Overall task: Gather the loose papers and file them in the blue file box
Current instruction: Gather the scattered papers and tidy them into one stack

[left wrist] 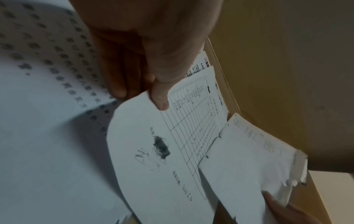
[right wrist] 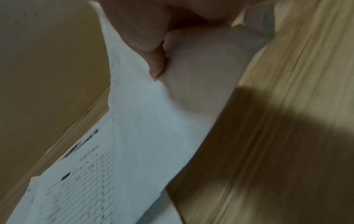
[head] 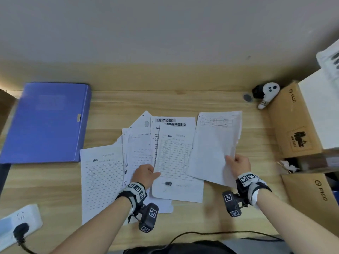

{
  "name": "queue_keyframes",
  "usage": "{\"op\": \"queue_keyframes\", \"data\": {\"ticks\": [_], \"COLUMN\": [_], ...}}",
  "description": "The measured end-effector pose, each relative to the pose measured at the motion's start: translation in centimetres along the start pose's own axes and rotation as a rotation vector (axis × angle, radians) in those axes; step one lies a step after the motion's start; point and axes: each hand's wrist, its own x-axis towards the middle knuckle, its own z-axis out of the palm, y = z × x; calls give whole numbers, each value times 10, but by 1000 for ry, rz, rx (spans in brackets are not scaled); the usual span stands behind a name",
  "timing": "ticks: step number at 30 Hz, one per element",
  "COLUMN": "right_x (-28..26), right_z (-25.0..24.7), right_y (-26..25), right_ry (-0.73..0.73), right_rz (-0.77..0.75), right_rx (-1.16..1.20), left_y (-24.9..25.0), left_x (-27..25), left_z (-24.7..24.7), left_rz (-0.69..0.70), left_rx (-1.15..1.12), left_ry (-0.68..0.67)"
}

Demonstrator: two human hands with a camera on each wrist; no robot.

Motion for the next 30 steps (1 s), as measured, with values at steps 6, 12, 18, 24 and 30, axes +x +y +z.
{"op": "queue_keyframes", "data": {"ticks": [6, 12, 18, 24, 30], "right_x": [10, 33, 37, 36, 38], "right_z": [-8, -7, -9, -7, 1], "right_y": [7, 19, 22, 27, 32], "right_ry": [-35, -86, -193, -362, -363], "right_rz": [-40, -2, -38, -56, 61], "right_rx": [43, 0, 35, 76, 216], "left_y": [-3, 0, 47, 89, 87], "left_x": [0, -21, -31, -19, -9], "left_z": [1, -16, -23, 35, 89], "left_rz": [-16, -70, 5, 69, 113], "left_rx": [-74, -304, -498, -447, -108], "left_ry": [51, 344, 376, 204, 152]}}
